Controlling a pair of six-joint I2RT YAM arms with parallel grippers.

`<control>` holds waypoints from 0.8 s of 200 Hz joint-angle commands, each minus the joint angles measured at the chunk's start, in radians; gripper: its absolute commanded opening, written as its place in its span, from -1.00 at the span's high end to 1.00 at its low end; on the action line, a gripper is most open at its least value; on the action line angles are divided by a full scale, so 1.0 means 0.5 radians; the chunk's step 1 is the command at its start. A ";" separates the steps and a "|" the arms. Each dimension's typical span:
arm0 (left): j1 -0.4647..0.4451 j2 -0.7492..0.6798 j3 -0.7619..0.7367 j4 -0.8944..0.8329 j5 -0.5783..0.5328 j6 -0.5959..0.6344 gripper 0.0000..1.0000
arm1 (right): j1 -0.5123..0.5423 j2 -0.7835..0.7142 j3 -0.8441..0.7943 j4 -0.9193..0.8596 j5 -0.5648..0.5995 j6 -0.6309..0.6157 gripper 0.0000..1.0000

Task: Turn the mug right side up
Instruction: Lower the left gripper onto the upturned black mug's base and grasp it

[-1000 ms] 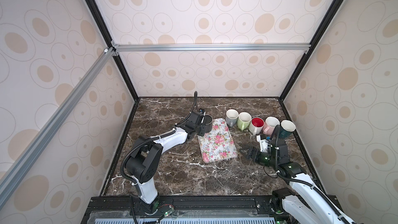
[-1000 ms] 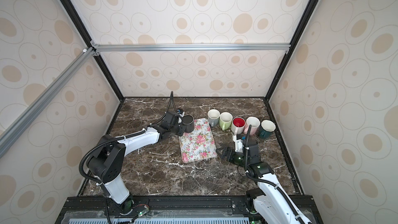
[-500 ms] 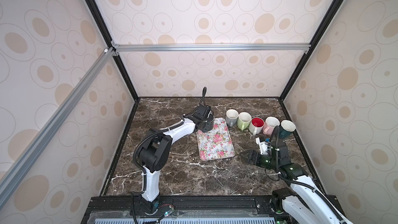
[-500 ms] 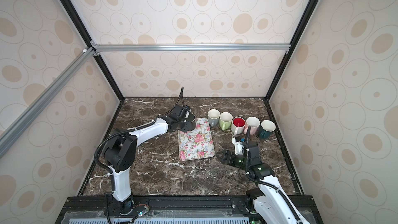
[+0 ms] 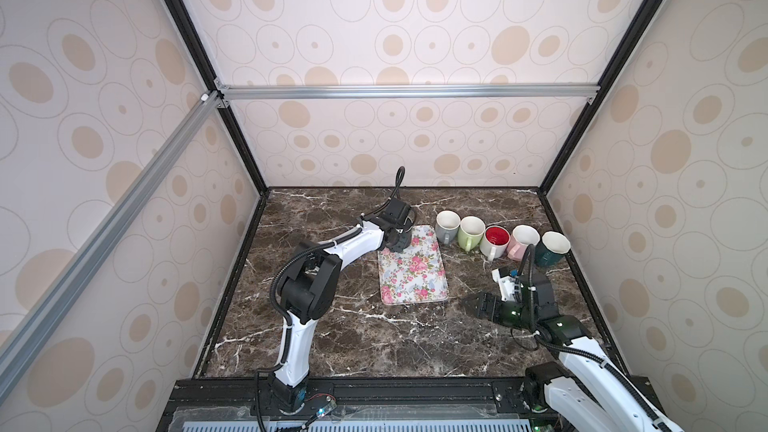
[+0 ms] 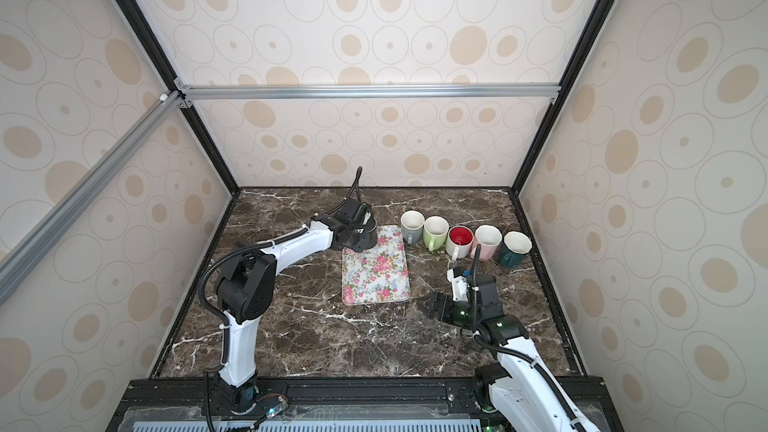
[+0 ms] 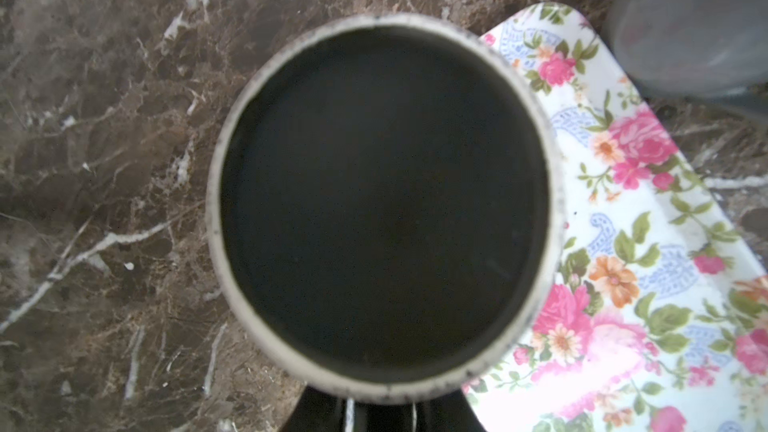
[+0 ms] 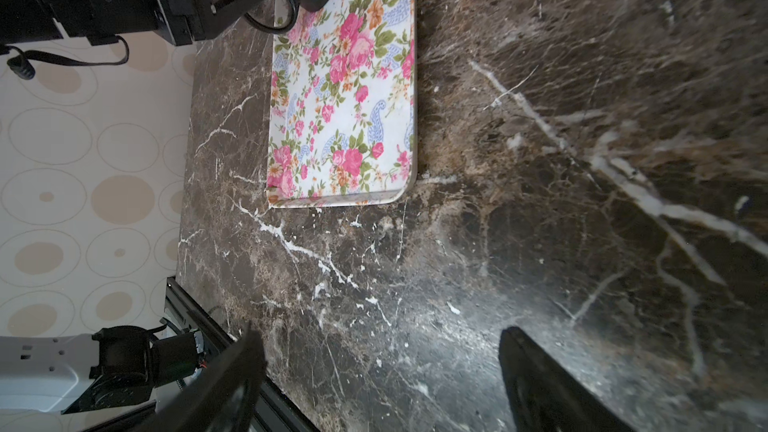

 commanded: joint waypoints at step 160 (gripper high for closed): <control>-0.112 -0.322 -0.560 0.064 -0.106 -0.098 0.79 | 0.115 0.277 0.064 0.153 0.194 0.042 -0.81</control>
